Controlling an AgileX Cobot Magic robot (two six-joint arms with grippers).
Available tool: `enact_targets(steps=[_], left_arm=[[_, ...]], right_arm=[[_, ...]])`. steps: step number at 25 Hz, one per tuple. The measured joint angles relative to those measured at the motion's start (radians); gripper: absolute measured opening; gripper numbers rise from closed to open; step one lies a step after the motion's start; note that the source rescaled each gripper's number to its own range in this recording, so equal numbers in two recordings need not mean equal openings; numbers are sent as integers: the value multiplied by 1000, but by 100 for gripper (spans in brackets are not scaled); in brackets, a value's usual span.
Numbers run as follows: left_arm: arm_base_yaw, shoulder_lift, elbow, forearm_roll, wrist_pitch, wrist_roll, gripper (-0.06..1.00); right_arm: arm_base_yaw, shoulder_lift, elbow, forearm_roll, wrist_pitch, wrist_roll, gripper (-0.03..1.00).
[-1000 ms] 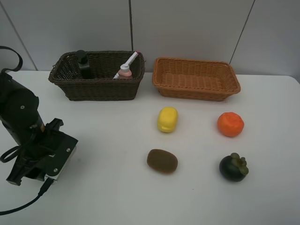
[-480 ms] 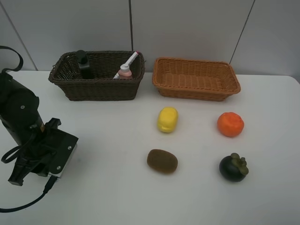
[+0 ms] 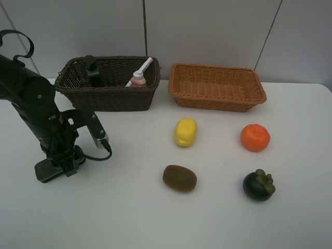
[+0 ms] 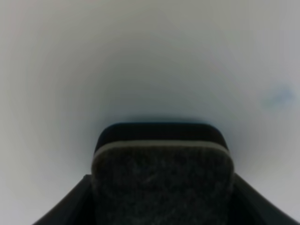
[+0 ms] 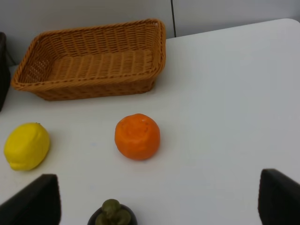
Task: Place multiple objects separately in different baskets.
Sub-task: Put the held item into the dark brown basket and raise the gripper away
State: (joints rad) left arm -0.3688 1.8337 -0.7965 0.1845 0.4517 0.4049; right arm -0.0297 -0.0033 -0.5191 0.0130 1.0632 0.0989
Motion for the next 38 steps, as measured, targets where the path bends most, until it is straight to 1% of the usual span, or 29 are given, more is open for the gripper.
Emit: enact_targets(steps=[2, 3, 5, 8, 11, 14, 15, 18, 20, 22, 24, 30, 35, 36, 37, 38], left_arm=[[0, 0, -69, -17, 53, -151, 59], [0, 0, -97, -30, 80, -198, 59], [0, 0, -164, -68, 138, -239, 59], [0, -11, -269, -163, 212, -253, 59], [0, -18, -406, -223, 293, -265, 59], [0, -18, -569, -263, 367, -282, 59], [0, -18, -624, -266, 380, -283, 59], [0, -20, -737, -258, 379, -283, 59], [0, -20, -773, -227, 333, -284, 59], [0, -20, -778, -185, 242, -285, 59], [1, -11, -780, -161, 159, -285, 59], [1, 91, -782, -152, -42, -285, 59], [1, 221, -782, -148, -176, -287, 59], [1, 242, -782, -148, -200, -291, 60], [1, 258, -782, -148, -221, -299, 64], [3, 265, -781, -148, -236, -310, 71]], right_arm=[[0, 0, 0, 0, 0, 0, 99], [0, 0, 0, 0, 0, 0, 99], [0, 0, 0, 0, 0, 0, 99], [0, 0, 0, 0, 0, 0, 99], [0, 0, 0, 0, 0, 0, 99], [0, 0, 0, 0, 0, 0, 99], [0, 0, 0, 0, 0, 0, 99], [0, 0, 0, 0, 0, 0, 99], [0, 0, 0, 0, 0, 0, 99], [0, 0, 0, 0, 0, 0, 99], [0, 0, 0, 0, 0, 0, 99], [0, 0, 0, 0, 0, 0, 99], [0, 0, 0, 0, 0, 0, 99], [0, 0, 0, 0, 0, 0, 99], [0, 0, 0, 0, 0, 0, 99], [0, 0, 0, 0, 0, 0, 99]])
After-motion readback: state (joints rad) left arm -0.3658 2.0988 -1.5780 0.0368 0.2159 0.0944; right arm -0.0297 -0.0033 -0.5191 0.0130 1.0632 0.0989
